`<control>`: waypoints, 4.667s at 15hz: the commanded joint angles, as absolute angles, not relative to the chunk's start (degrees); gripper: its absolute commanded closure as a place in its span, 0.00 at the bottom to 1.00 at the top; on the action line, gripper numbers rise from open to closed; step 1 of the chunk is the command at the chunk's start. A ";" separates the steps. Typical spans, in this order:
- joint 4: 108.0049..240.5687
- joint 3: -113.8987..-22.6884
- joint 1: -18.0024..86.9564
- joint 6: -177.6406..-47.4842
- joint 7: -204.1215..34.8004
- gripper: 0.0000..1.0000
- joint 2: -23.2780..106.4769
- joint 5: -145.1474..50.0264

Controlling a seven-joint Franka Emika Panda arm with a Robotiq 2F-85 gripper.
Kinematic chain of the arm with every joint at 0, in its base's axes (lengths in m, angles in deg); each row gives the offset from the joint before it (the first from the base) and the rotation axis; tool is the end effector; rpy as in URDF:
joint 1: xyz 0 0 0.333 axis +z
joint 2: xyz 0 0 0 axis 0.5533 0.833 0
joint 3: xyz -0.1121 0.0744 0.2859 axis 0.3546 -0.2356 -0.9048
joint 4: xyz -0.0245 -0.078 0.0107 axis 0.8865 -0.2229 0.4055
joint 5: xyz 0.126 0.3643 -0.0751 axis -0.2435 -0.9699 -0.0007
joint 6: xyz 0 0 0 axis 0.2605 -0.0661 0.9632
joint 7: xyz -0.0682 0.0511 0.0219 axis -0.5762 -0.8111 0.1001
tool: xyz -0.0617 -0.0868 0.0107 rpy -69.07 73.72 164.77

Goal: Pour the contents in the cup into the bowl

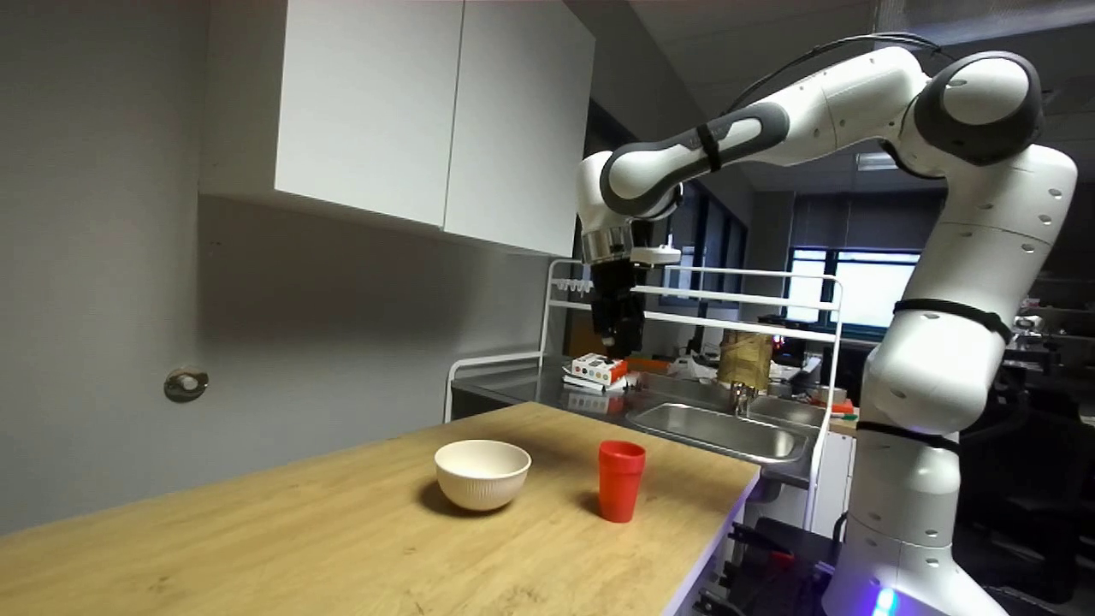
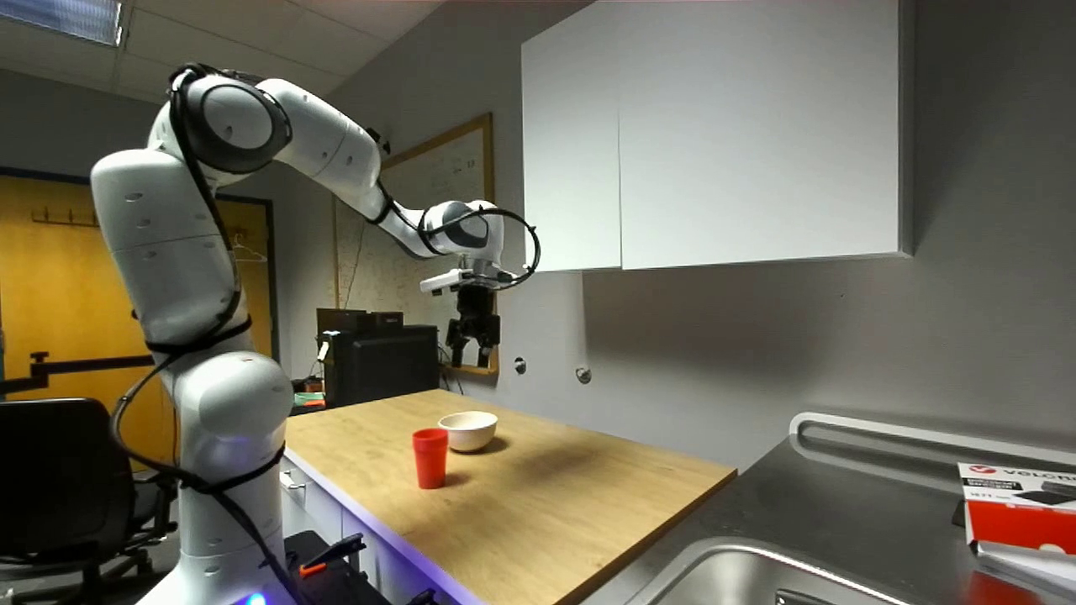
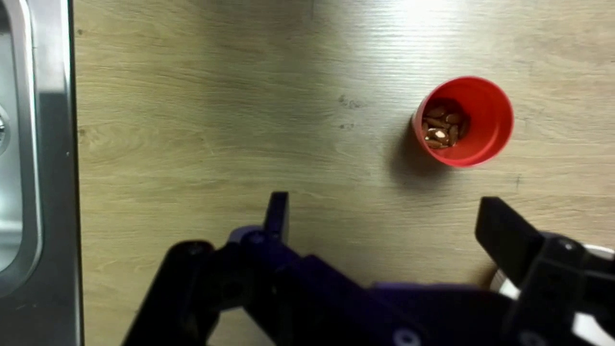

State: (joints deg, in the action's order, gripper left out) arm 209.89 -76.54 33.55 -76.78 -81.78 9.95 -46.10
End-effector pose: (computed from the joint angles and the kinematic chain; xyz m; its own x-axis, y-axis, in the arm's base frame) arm 0.4411 0.0270 0.4612 0.9717 -0.0535 -0.2301 -0.0260 -0.9923 0.1211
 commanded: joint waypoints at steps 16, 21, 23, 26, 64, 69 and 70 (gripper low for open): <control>221.95 -75.02 34.19 -93.39 -80.61 0.33 21.36 -58.98; 221.43 -75.06 34.24 -94.43 -80.40 0.70 22.36 -59.41; 221.09 -75.19 34.35 -94.50 -79.98 0.86 22.58 -59.25; 220.20 -75.57 34.80 -93.72 -78.79 0.99 22.63 -58.61; 170.23 -83.50 67.37 -41.73 -31.41 0.97 59.67 5.63; 166.14 -81.92 68.61 -36.18 -28.90 0.97 66.26 13.03; 165.53 -81.52 68.96 -34.82 -28.15 0.97 67.53 14.88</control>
